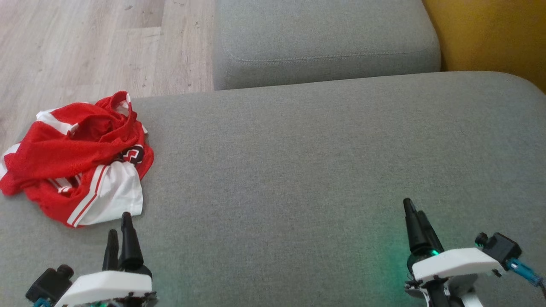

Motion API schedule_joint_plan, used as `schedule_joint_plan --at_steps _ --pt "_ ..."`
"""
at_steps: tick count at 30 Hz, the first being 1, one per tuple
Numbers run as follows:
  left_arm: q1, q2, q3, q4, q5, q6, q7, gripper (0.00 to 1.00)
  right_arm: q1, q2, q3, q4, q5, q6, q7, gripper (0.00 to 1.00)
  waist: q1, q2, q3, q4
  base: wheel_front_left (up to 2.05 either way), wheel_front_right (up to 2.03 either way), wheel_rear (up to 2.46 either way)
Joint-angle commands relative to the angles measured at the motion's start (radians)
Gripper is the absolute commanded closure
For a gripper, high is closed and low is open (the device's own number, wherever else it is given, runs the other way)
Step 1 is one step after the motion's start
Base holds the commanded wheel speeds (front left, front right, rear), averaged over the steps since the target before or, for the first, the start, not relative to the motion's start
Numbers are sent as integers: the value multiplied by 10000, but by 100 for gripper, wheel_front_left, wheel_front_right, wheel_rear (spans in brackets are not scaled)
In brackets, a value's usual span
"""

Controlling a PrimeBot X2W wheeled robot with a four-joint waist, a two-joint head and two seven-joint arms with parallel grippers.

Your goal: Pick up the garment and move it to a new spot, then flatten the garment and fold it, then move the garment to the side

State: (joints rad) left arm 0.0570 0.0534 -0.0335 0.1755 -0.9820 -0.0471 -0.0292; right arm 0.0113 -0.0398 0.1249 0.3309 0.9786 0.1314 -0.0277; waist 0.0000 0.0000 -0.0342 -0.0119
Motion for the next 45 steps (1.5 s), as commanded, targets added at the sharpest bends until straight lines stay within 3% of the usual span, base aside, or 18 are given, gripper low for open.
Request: schedule_joint_plan --at_steps 1,28,45 --pt "-242 182 75 -439 308 56 -142 0 -523 -47 190 -405 -321 -3 -148 0 0 0 -14 -6 0 0 0" --pt "-76 456 -864 -850 3818 558 -961 0 -615 -67 1272 -119 -3629 -5 -971 0 0 0 -297 -87 0 0 0" --pt "5 617 -1313 -502 5778 650 -1430 0 -640 -80 1086 103 -6041 -6 -1442 0 0 0 -406 -180 0 0 0"
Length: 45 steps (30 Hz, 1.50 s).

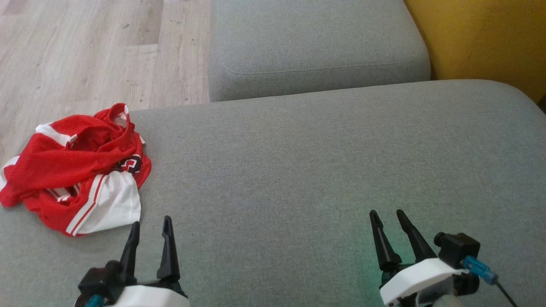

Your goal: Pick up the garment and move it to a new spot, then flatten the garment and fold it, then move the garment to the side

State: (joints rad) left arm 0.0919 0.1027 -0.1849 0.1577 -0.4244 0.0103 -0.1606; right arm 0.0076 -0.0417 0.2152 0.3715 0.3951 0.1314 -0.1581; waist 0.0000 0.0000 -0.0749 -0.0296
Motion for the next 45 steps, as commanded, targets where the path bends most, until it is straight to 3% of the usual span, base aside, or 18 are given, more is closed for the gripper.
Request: schedule_joint_plan --at_steps 1,29,45 --pt "-347 129 186 -314 326 89 -146 0 -619 -62 198 -290 -339 -6 -167 0 0 0 -1 -8 0 0 0" --pt "-356 133 25 -3 3822 695 -994 0 -857 -85 62 546 -3952 -7 -1019 0 0 0 -248 -158 0 0 0" --pt "-368 24 259 467 3855 591 -1012 0 -837 -85 -350 619 -4109 -7 -1037 0 0 0 -256 70 0 0 0"
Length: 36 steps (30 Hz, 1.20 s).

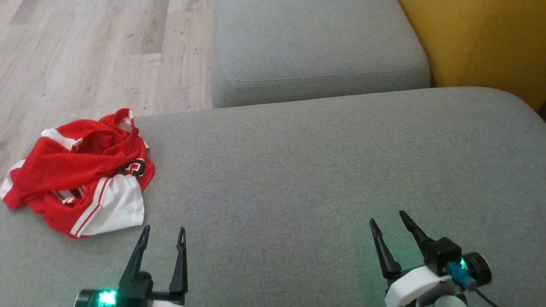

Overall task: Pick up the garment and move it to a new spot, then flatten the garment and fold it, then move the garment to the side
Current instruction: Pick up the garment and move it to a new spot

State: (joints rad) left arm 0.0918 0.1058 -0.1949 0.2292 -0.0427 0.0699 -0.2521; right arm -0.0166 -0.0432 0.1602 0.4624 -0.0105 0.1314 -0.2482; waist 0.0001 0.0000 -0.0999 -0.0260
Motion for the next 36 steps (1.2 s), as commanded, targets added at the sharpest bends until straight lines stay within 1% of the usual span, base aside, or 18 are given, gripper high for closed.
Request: schedule_joint_plan --at_steps 1,4,7,11,16,18,19,24,32,35,36 --pt "-370 -26 388 -179 5 -10 -97 0 -575 -70 170 -299 -49 -7 -136 0 -1 0 -13 93 0 0 0" --pt "-413 -91 462 12 -70 -14 -97 0 -505 -70 159 -331 -20 -7 -136 0 -1 0 -45 414 0 0 0" --pt "-561 -120 573 234 -137 -60 -97 0 -417 -70 135 -365 2 -7 -136 0 -1 0 -81 973 0 0 0" --pt "-631 -124 690 321 -92 -35 -97 0 -290 -70 125 -444 83 -7 -136 0 -1 0 -141 2028 0 0 0" --pt "-494 -36 1167 382 -192 101 -97 0 -152 -70 251 -527 271 -7 -136 0 -1 0 -234 3375 0 0 0" --pt "-465 8 1376 469 -311 53 -97 0 -105 -70 289 -551 310 -7 -136 0 -1 0 -267 3880 0 0 0" --pt "-433 70 1557 430 -349 18 -97 0 -87 -70 359 -577 292 -7 -136 0 -1 0 -214 4256 0 0 0" --pt "-255 -48 2001 -362 -294 247 -97 0 -410 -70 606 -489 172 -7 -136 0 -1 0 119 4649 0 0 0" --pt "-3 -183 2483 -1549 -162 295 -97 0 -573 -70 690 -488 22 -7 -136 0 -1 0 373 4876 0 0 0" --pt "-125 -156 2524 -2154 17 297 -97 0 -533 -70 614 -418 -52 -7 -136 0 -1 0 466 4936 0 0 0" --pt "-125 -156 2524 -2154 17 297 -97 0 -533 -70 614 -418 -52 -7 -136 0 -1 0 466 4936 0 0 0"
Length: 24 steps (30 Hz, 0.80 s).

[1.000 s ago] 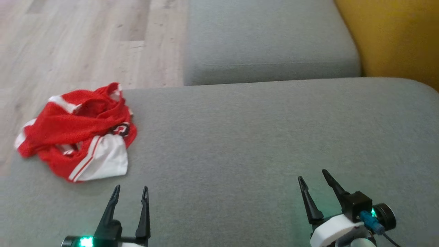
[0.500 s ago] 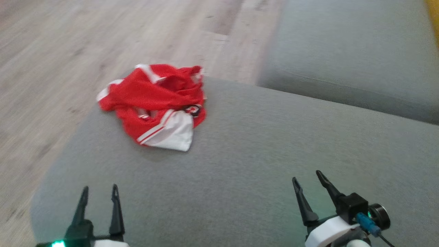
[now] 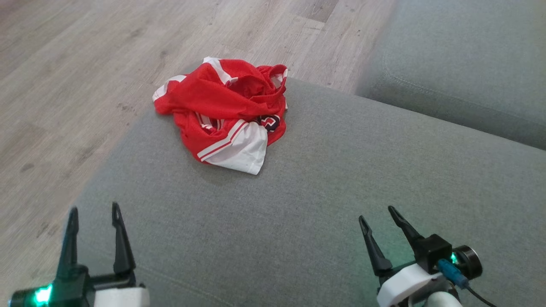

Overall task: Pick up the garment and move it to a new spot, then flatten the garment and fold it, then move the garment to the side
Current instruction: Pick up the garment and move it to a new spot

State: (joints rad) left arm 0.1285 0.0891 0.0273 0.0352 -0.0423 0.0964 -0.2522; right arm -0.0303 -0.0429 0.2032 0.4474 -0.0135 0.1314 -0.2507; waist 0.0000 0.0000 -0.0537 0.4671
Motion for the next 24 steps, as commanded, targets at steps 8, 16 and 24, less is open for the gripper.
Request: schedule_joint_plan --at_steps 8,16,24 --pt "-2238 918 309 -1558 252 -540 -95 0 -571 -74 -655 -360 -967 -7 -111 0 0 0 996 87 0 0 0" --pt "-6213 2065 -336 141 87 -1816 261 0 -1076 -74 -1257 -574 -2391 -7 -111 0 0 0 2474 -339 0 0 0" --pt "-10192 2474 -1742 4028 -13 -2226 305 0 -1636 -131 -1775 -960 -3437 -7 -111 0 0 0 3744 -997 0 0 0"
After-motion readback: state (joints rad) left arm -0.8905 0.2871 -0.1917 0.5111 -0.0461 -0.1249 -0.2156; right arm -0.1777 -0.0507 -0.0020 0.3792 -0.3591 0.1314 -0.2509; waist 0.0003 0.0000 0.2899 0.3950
